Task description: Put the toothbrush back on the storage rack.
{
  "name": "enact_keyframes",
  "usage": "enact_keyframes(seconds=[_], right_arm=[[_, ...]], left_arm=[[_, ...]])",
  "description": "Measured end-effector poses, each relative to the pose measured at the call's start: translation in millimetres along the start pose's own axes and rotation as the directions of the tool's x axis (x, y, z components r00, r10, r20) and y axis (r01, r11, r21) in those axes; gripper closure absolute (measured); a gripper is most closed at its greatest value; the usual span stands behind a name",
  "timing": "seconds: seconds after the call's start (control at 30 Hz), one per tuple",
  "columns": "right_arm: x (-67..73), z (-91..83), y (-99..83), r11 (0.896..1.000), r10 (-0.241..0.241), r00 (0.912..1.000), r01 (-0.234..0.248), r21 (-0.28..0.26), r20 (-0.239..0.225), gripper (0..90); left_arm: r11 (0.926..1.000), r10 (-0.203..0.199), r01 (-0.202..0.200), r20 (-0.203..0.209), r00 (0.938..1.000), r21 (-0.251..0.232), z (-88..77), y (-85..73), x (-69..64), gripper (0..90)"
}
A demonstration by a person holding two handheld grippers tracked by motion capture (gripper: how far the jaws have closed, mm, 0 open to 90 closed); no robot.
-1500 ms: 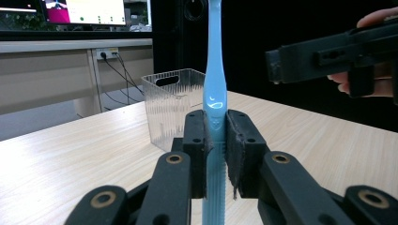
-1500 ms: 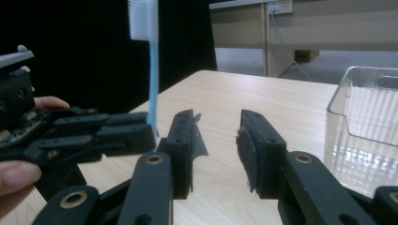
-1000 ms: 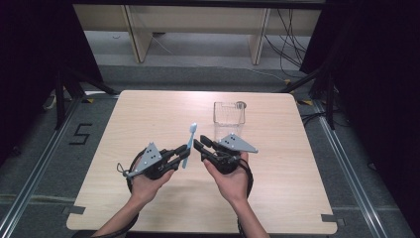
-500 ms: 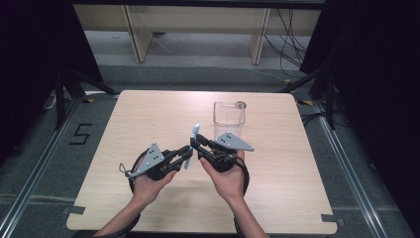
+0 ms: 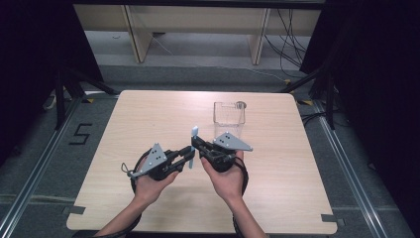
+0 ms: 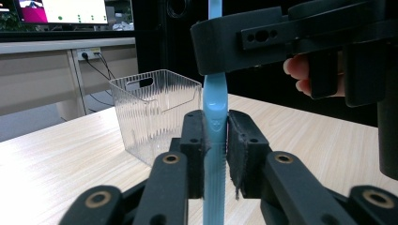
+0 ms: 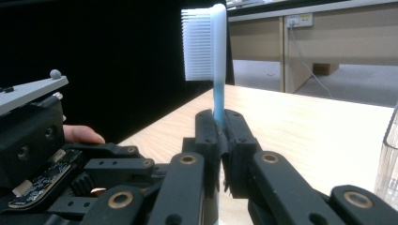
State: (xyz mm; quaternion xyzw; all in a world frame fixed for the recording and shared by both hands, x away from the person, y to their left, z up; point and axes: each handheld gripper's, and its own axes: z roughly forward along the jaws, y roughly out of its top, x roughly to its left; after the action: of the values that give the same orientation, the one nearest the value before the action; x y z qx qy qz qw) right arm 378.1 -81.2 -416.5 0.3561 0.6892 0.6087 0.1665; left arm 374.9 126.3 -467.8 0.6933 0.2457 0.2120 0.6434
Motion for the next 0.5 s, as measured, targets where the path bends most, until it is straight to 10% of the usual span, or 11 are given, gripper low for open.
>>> enact_keyframes(seconds=[0.5], right_arm=[[-6.8,-6.9,6.1,0.999,-0.051,0.9972,0.052,-0.008,0.055,86.2]], left_arm=[[0.9973,0.023,-0.021,-0.03,0.9993,0.071,-3.6,-0.6,0.2,41.2]])
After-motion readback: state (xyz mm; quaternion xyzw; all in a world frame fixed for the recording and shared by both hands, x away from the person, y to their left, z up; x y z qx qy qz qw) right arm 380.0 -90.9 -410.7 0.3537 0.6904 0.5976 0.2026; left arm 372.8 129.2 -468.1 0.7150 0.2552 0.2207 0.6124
